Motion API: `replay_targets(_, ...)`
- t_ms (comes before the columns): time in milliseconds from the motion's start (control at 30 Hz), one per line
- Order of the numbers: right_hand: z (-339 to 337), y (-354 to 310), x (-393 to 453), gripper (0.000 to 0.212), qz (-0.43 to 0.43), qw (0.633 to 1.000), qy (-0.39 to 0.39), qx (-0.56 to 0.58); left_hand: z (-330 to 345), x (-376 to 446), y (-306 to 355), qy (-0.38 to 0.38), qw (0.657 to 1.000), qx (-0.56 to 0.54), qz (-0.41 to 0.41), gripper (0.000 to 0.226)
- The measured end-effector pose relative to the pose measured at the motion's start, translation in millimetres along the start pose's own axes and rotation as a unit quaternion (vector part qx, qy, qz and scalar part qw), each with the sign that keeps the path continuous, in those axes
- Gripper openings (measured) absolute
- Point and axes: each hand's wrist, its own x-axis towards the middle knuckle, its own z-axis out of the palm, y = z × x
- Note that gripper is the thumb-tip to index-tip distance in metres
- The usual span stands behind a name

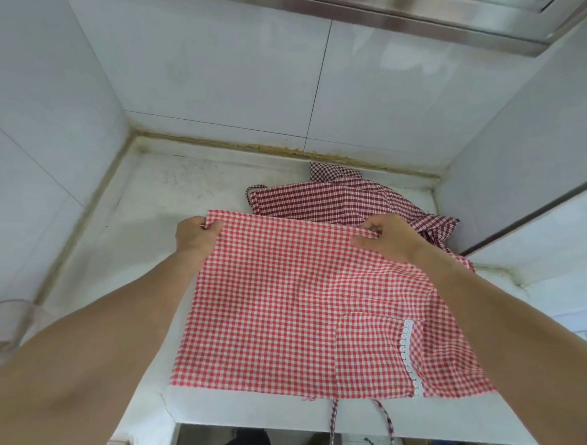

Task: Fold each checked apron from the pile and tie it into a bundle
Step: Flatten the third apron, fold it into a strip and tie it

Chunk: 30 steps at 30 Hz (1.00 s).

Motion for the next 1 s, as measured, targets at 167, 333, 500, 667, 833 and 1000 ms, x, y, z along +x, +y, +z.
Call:
replay_targets(167, -22, 15, -4, 0.037, 0.066, 0.991, -0.025, -0.115, -32, -9, 4, 0.052, 0.997, 0.054, 0.023, 0.022)
replay_targets(333, -23, 6, -16, 0.025, 0.072, 0.992, -0.002, -0.102, -51, -25, 8, 0.084, 0.986, 0.133, -0.051, 0.029)
replay_targets(500, -15, -5, -25, 0.019, 0.045, 0.992, 0.022, -0.118, -20, -57, 44, 0.041, 0.986, 0.159, 0.008, 0.067)
replay_targets(667, -13, -12, -36, 0.018, 0.023, 0.99, 0.046, -0.128, 64, -119, 104, -0.137, 0.921, 0.18, 0.316, 0.061)
replay_targets(833, -20, -11, -50, 0.016, -0.026, 0.992, 0.051, -0.113, 126, -157, 142, -0.281, 0.846, 0.266, 0.367, 0.06)
replay_targets(1000, -30, 19, -50, 0.014, -0.039, 0.997, 0.037, -0.053, 137, -148, 155, -0.323, 0.814, 0.363, 0.319, 0.017)
